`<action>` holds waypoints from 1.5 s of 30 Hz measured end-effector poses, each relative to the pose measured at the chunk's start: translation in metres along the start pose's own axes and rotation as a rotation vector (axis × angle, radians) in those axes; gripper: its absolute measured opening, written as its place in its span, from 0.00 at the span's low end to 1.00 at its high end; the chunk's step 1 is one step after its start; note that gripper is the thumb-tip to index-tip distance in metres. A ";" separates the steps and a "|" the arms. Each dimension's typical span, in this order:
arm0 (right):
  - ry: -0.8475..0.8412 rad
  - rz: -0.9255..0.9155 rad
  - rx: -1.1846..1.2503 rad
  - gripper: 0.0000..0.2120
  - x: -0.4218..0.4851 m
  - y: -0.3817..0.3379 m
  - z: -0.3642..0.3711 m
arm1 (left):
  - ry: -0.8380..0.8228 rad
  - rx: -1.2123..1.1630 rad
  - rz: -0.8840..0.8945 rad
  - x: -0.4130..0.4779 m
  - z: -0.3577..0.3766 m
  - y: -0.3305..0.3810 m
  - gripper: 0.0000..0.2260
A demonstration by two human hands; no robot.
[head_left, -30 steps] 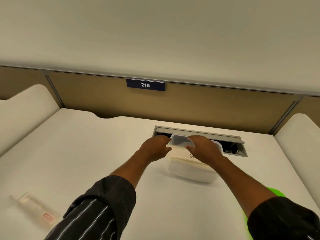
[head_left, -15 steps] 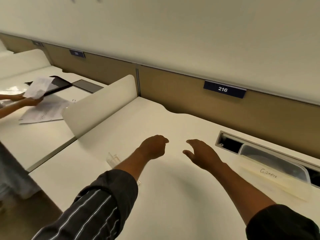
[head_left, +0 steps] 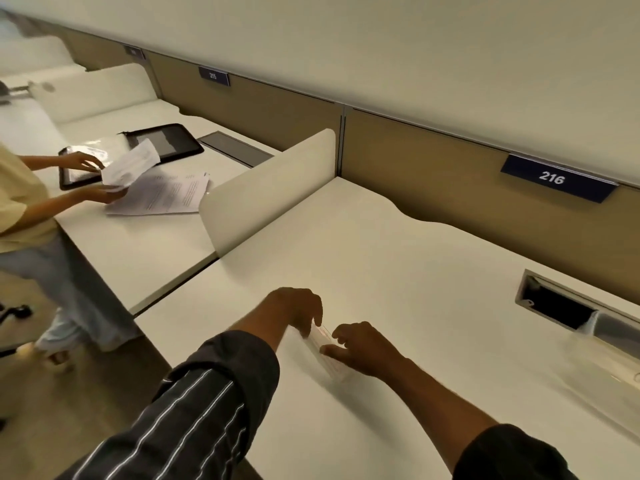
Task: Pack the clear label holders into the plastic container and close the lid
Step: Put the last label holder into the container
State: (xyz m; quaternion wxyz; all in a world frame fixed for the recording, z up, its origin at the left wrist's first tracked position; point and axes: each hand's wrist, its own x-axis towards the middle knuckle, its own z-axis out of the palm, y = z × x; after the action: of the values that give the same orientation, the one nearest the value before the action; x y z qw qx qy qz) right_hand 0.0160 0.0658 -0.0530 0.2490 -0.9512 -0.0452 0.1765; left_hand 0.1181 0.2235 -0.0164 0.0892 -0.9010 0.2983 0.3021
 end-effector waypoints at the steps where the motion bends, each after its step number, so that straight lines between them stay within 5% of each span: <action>1: -0.010 0.012 0.016 0.27 0.004 -0.003 0.003 | 0.011 0.009 0.014 0.004 0.002 -0.001 0.17; 5: -0.022 0.031 0.048 0.17 0.017 -0.006 0.016 | 0.074 -0.014 0.056 0.015 0.003 -0.003 0.08; 10: 0.009 0.081 0.118 0.08 0.025 0.002 0.012 | 0.103 -0.057 0.107 0.021 -0.003 -0.005 0.08; 18: 0.124 0.200 0.452 0.07 0.027 0.028 -0.056 | 0.148 -0.185 0.065 0.024 -0.032 0.001 0.16; 22: 0.192 0.182 0.350 0.05 0.020 0.048 -0.088 | 0.165 -0.359 0.134 0.034 -0.050 0.015 0.13; 27: 0.269 0.027 -0.114 0.32 -0.006 0.076 -0.115 | 0.205 -0.486 0.204 0.042 -0.078 0.041 0.13; 30: 0.230 -0.045 -0.266 0.39 -0.023 0.092 -0.132 | 0.208 -0.510 0.190 0.050 -0.087 0.057 0.14; 40: 0.186 0.135 -0.137 0.22 -0.072 0.144 -0.161 | 0.100 -0.448 0.238 0.063 -0.105 0.117 0.26; 45: 0.259 0.208 0.003 0.14 -0.111 0.172 -0.173 | 0.249 -0.381 0.276 0.065 -0.115 0.147 0.27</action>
State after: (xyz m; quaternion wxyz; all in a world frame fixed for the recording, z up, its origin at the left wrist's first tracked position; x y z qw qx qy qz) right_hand -0.0263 -0.1828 0.0384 0.2345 -0.9652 0.0863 0.0773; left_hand 0.1292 0.0345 0.0404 -0.1613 -0.8826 0.3648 0.2489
